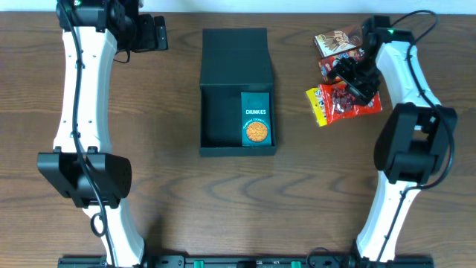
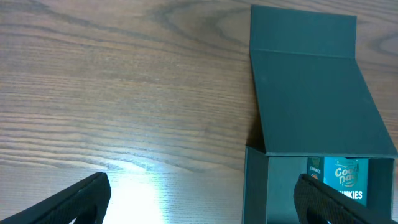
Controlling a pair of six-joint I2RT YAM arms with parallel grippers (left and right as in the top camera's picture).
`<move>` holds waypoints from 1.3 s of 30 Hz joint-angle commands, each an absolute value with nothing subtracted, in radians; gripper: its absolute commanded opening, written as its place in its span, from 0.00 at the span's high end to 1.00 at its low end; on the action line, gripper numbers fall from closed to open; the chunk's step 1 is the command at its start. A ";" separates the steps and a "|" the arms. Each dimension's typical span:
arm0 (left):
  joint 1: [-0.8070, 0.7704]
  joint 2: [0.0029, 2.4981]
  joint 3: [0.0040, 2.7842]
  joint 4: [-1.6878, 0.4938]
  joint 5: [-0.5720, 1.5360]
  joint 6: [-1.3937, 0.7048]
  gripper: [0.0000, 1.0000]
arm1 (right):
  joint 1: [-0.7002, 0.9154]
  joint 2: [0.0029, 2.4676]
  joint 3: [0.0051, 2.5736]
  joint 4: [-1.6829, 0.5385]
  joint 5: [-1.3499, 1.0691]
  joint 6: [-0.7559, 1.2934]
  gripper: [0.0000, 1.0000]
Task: Pack container
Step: 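Release the Chunkies box and move the right gripper to the red Hacks bag, then grasp the red Hacks bag with the right gripper and lift, then lower the Hacks bag into the box's left side and release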
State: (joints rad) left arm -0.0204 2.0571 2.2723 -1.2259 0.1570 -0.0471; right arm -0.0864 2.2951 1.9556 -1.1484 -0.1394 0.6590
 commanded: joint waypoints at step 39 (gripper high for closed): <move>0.147 2.056 2.274 -1.199 0.151 -0.029 0.05 | 0.502 2.219 2.307 -1.339 -0.061 0.156 0.99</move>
State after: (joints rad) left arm 0.0845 2.0571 2.2723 -1.1973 0.1570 -0.0471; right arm 0.4694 2.2341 2.2948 -1.3441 -0.1280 0.1925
